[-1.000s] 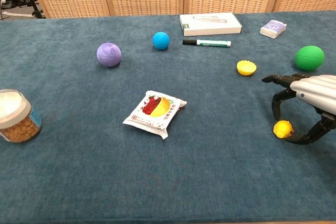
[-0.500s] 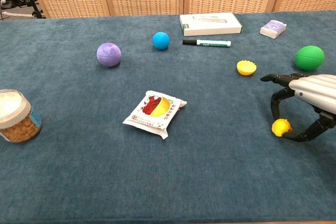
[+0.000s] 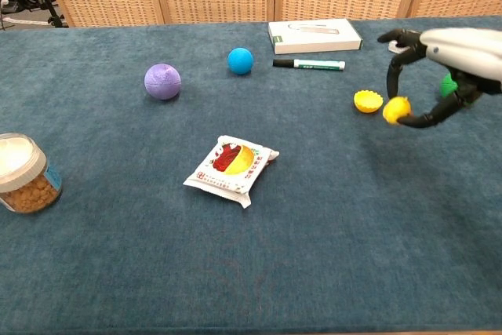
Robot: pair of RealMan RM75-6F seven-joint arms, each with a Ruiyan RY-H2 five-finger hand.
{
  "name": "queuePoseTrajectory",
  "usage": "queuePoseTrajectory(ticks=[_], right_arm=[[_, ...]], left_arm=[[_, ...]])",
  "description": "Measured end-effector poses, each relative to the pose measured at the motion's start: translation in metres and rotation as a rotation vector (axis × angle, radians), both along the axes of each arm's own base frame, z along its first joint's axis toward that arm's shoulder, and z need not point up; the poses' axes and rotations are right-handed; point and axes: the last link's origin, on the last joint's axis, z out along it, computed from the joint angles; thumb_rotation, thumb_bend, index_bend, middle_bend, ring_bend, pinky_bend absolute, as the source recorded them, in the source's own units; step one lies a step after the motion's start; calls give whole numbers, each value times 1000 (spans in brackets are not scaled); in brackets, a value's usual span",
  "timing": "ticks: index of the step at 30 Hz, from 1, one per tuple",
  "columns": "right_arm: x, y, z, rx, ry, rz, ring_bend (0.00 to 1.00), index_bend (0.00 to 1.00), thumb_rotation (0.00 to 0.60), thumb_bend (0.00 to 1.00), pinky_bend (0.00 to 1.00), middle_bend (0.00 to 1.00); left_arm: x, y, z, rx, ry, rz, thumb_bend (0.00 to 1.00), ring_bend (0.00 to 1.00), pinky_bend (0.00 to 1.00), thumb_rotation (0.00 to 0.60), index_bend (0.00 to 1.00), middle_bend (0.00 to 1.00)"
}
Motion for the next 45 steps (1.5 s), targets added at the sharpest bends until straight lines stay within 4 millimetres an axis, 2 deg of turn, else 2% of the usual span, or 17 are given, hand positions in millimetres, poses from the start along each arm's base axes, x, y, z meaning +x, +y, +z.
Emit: queuePoseTrajectory(ticks=[3, 6, 15, 27, 45], right_arm=[[17, -24, 7, -35, 4, 9, 0, 526, 600, 511, 0, 0], [24, -45, 8, -48, 27, -5, 0, 526, 600, 517, 0, 0], [4, -79, -12, -25, 101, -91, 0, 526, 600, 517, 0, 0], [6, -96, -35, 22, 101, -98, 0, 526, 600, 517, 0, 0], [-1, -104, -41, 19, 119, -130, 0, 525, 600, 517, 0, 0]], left_arm=[[0, 2, 0, 2, -1, 2, 0, 0, 0, 600, 0, 0], [-2, 6, -1, 4, -1, 8, 0, 0, 0, 600, 0, 0], [-5, 19, -7, -13, 8, 47, 0, 0, 0, 600, 0, 0], [-8, 22, -11, -3, 15, 75, 0, 0, 0, 600, 0, 0], [-11, 22, -10, 5, 12, 92, 0, 0, 0, 600, 0, 0]])
